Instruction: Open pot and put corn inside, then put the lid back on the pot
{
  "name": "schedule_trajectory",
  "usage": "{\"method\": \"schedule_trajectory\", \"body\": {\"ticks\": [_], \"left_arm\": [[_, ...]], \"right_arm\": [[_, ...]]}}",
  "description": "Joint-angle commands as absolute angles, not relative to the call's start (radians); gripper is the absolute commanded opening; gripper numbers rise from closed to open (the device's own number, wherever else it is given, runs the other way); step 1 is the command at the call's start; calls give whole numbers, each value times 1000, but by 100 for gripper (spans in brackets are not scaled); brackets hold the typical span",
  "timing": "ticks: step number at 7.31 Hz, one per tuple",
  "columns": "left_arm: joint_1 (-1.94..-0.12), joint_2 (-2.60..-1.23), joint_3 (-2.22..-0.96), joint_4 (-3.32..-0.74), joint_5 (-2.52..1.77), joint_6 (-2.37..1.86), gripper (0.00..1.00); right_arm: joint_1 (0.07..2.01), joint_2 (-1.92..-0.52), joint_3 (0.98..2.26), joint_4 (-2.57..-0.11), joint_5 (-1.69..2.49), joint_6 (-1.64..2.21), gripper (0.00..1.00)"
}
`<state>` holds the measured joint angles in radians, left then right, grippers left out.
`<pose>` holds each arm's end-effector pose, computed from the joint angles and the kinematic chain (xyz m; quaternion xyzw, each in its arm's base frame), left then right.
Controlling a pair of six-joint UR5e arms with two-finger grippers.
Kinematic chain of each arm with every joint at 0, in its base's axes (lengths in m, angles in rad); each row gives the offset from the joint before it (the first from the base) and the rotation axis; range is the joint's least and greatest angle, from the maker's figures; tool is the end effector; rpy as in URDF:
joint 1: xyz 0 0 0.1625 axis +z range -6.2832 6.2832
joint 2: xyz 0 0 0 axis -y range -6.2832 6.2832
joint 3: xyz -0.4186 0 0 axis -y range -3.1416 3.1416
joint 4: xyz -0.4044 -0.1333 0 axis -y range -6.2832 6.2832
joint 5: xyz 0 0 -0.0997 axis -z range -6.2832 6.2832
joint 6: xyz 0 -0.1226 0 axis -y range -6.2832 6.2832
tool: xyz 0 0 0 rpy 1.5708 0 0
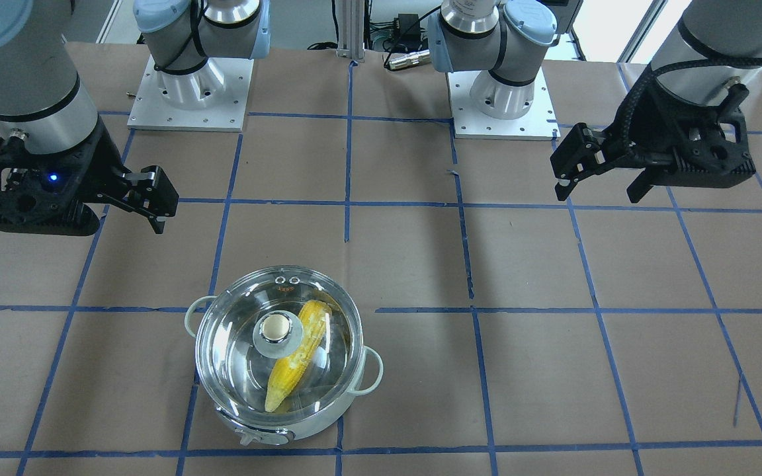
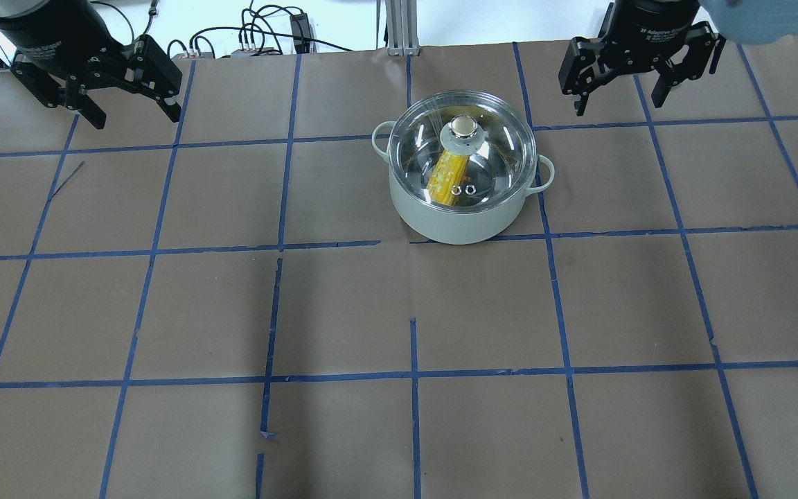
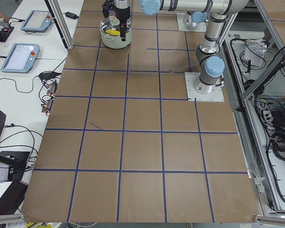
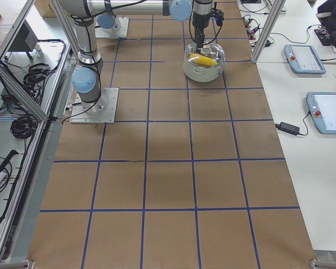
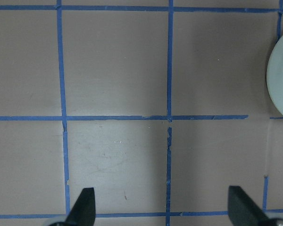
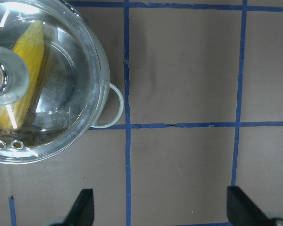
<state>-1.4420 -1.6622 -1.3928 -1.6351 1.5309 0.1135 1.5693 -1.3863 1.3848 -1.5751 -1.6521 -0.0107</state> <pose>-0.0672 -0.5567 0.4941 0.0074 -0.9997 0.0135 0.0185 0.1225 -0.5818 0.4530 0.0045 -0.9992 0.0027 0.0407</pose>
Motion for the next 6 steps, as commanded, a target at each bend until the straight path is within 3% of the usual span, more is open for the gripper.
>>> {"method": "schedule_trajectory", "body": {"ticks": [1,6], "left_arm": [[-1442,-1657,-1393,-1635,1531,114,100],[-1439,-1623,-1393,-1634,1502,114,100]], "right_arm": [[1574,-1387,1385,-1575,-1652,-11,100],[1572,-1387,1385,-1574,-1652,-11,100]]}}
